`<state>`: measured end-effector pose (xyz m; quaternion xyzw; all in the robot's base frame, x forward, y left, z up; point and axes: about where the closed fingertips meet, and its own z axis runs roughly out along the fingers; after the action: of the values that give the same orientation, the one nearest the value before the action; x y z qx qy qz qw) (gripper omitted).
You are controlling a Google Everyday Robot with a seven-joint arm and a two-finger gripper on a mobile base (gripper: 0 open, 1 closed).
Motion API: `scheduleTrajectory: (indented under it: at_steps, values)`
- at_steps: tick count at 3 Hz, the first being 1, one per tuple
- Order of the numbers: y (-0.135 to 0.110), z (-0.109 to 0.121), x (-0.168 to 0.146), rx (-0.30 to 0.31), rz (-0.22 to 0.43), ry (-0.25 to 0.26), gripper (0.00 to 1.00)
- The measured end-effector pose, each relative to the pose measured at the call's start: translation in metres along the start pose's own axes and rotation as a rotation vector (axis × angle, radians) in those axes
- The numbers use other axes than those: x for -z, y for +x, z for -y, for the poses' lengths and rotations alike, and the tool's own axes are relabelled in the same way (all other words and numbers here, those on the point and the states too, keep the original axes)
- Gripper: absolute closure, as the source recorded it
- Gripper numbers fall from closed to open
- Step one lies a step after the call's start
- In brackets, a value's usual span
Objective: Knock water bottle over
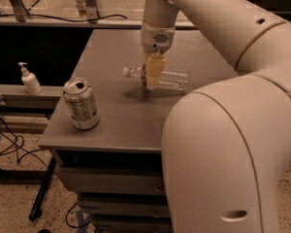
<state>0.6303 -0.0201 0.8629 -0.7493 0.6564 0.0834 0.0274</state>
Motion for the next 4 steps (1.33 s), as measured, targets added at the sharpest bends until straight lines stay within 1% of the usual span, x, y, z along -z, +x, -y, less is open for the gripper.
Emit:
scheduleTrajectory:
  at_steps: [1, 2, 3, 4]
  values:
    - [-0.001, -0.004, -0.001, 0.014, 0.005, -0.01, 0.0]
    - [-0.004, -0.009, -0.004, 0.022, 0.014, -0.028, 0.0]
    - [-0.004, -0.014, -0.002, 0.009, 0.038, -0.022, 0.0]
    - [0.015, -0.028, 0.028, -0.112, 0.158, 0.079, 0.0]
